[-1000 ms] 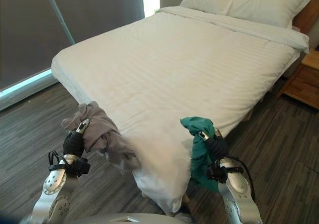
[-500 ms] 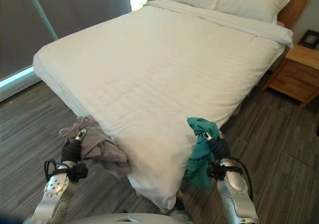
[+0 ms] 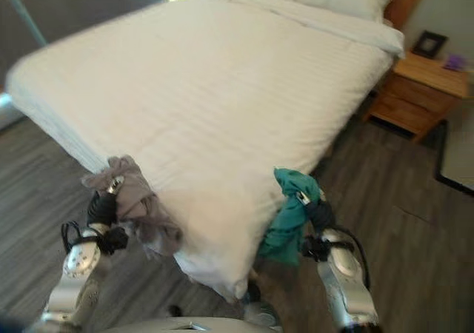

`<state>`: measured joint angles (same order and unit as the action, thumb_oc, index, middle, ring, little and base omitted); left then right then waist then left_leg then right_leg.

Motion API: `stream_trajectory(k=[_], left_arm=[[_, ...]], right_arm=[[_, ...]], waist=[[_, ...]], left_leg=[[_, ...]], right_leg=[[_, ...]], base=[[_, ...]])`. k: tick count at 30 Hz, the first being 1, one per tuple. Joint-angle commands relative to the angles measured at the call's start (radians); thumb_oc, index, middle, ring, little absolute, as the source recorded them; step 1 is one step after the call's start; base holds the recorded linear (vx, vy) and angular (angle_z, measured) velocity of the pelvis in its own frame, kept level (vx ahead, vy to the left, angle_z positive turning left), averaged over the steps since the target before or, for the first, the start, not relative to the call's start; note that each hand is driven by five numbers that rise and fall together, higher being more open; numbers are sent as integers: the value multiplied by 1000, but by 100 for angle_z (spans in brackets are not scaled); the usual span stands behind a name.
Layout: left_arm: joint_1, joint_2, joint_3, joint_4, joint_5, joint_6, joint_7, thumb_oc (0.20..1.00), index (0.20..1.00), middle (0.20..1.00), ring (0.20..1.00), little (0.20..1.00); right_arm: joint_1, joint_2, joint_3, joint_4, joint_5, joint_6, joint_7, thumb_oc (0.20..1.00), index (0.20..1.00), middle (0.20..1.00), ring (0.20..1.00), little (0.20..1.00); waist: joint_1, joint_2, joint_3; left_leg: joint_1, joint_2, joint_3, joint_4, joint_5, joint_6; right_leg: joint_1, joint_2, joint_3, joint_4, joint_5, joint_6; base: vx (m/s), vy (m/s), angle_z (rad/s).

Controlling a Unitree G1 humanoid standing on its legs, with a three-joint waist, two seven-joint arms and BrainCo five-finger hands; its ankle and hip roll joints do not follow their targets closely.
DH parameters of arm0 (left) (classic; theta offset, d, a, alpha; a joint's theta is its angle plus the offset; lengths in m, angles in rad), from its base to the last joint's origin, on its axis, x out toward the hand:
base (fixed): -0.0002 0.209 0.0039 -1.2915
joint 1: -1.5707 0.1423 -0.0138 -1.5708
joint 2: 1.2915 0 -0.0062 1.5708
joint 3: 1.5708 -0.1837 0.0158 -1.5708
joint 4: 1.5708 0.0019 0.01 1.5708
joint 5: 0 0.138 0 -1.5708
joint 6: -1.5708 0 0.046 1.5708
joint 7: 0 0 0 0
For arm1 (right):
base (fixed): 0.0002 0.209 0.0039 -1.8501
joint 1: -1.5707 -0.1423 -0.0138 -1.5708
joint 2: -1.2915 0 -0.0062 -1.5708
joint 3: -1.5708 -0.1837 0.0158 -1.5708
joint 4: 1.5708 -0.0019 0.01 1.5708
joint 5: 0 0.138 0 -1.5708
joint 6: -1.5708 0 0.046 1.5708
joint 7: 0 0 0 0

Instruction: Pick up bed clothes into laundry basket.

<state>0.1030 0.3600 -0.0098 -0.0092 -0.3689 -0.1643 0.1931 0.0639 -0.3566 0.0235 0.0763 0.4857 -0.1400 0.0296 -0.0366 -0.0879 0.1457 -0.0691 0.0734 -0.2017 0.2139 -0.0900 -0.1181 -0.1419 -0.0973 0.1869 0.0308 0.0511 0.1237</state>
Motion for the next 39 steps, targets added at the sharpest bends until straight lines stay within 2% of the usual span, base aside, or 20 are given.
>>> stream_trajectory(k=[1,4,6,7,8,9,10,11,14,17,18,19,22,25,27,31,34,36,37,39], left_arm=[[-81,19,99,-60,35,-142,41,200,200,200,200,200],[-111,34,129,-68,49,-147,60,200,200,200,200,200],[-154,54,113,-70,54,-147,52,200,200,200,200,200],[-181,73,88,-79,97,-148,50,200,200,200,200,200],[-181,80,94,-84,117,-158,56,200,200,200,200,200],[-183,81,94,-83,117,-158,56,200,200,200,200,200],[-170,92,110,-98,120,-161,63,200,200,200,200,200],[-144,109,165,-88,134,-155,65,200,200,200,200,200],[-110,115,206,-83,136,-155,62,200,200,200,200,200],[-77,92,265,-87,161,-131,86,200,200,200,200,200],[-77,92,265,-88,161,-131,86,200,200,200,200,200],[-41,70,304,-112,150,-129,85,200,200,200,200,200],[-33,68,310,-115,143,-127,82,200,200,200,200,200],[-39,80,309,-110,140,-123,68,200,200,200,200,200],[-54,78,299,-99,136,-127,63,200,200,200,200,200],[-123,52,248,-84,103,-144,34,200,200,200,200,200],[-129,48,243,-84,90,-150,27,200,200,200,200,200],[-126,35,232,-83,73,-149,31,200,200,200,200,200],[-114,18,237,-82,57,-150,36,200,200,200,200,200],[-109,18,244,-77,50,-158,32,200,200,200,200,200]], right_arm=[[-19,-55,-72,-60,23,-90,-14,200,200,200,200,200],[-2,-59,-123,-61,54,-94,-16,200,200,200,200,200],[41,-43,-185,-66,62,-88,-27,200,200,200,200,200],[70,-2,-229,-47,75,-105,-50,200,200,200,200,200],[62,9,-230,-43,71,-116,-60,200,200,200,200,200],[61,10,-229,-43,70,-116,-61,200,200,200,200,200],[63,27,-229,-71,56,-123,-69,200,200,200,200,200],[88,41,-219,-79,41,-117,-58,200,200,200,200,200],[105,56,-222,-74,29,-110,-40,200,200,200,200,200],[100,67,-264,-73,30,-122,-64,200,200,200,200,200],[100,67,-264,-73,30,-122,-64,200,200,200,200,200],[60,72,-272,-86,25,-142,-98,200,200,200,200,200],[49,68,-269,-97,10,-141,-109,200,200,200,200,200],[42,57,-245,-115,-11,-129,-102,200,200,200,200,200],[64,59,-254,-126,-9,-128,-97,200,200,200,200,200],[155,58,-289,-131,-10,-124,-72,200,200,200,200,200],[164,57,-281,-128,12,-125,-58,200,200,200,200,200],[141,33,-246,-116,11,-128,-56,200,200,200,200,200],[107,18,-224,-104,16,-132,-56,200,200,200,200,200],[91,15,-216,-111,21,-135,-44,200,200,200,200,200]], waist=[[-50,35,-1],[-101,52,-19],[-149,61,-16],[-171,60,-8],[-165,62,12],[-161,58,12],[-135,58,41],[-117,69,72],[-115,73,74],[-76,78,47],[-76,78,47],[-22,81,3],[-6,78,-11],[13,58,-45],[9,59,-50],[-42,35,-40],[-42,22,-27],[18,13,7],[61,-6,21],[62,-8,19]], left_leg=[[95,69,-32,-20,53,-26],[176,58,-112,8,-14,-18],[222,39,-27,-136,-77,30],[274,4,47,-249,-75,65],[288,-10,94,-252,-86,76],[286,-13,97,-254,-81,75],[274,-33,156,-239,-74,80],[249,-48,235,-221,-54,91],[233,-46,319,-240,-30,110],[201,-62,419,-226,-16,135],[200,-62,419,-226,-15,135],[163,-48,567,-213,0,136],[155,-39,629,-206,6,136],[161,-18,783,-233,21,117],[164,-8,803,-234,32,105],[114,83,823,-151,94,38],[84,148,810,-58,124,-2],[19,109,588,-20,192,-1],[-8,18,335,-69,125,24],[-17,-6,277,-99,113,33]], right_leg=[[47,9,50,50,-8,45],[-8,14,173,57,30,81],[-45,-4,231,62,66,119],[-89,-20,249,0,193,138],[-130,-31,184,-35,273,138],[-131,-32,189,-42,284,138],[-165,-55,56,-47,262,138],[-159,-95,-138,47,186,95],[-131,-57,-131,179,107,85],[-30,-71,-290,250,16,44],[-30,-71,-290,248,17,43],[93,-153,-526,238,-27,37],[123,-160,-572,217,-21,41],[162,-157,-651,106,-6,73],[154,-136,-626,81,-11,62],[201,-49,-519,-51,-51,20],[222,-13,-506,-90,-61,-1],[214,10,-444,-96,-47,-28],[220,10,-376,-108,-39,-26],[221,19,-342,-107,-35,-27]], base=[[42,301,-86],[-29,390,-123],[-225,575,-154],[-332,616,-85],[-252,396,-67],[-289,220,-159],[-552,352,-203],[-514,370,-214],[-423,261,-263],[-318,156,-157],[-370,62,-158],[-254,23,-160],[-222,-14,-161],[-219,-104,-125],[-93,-184,-210],[-100,-322,-58],[-82,-218,-37],[-114,-172,-87],[43,-202,-185],[107,-123,-168]])
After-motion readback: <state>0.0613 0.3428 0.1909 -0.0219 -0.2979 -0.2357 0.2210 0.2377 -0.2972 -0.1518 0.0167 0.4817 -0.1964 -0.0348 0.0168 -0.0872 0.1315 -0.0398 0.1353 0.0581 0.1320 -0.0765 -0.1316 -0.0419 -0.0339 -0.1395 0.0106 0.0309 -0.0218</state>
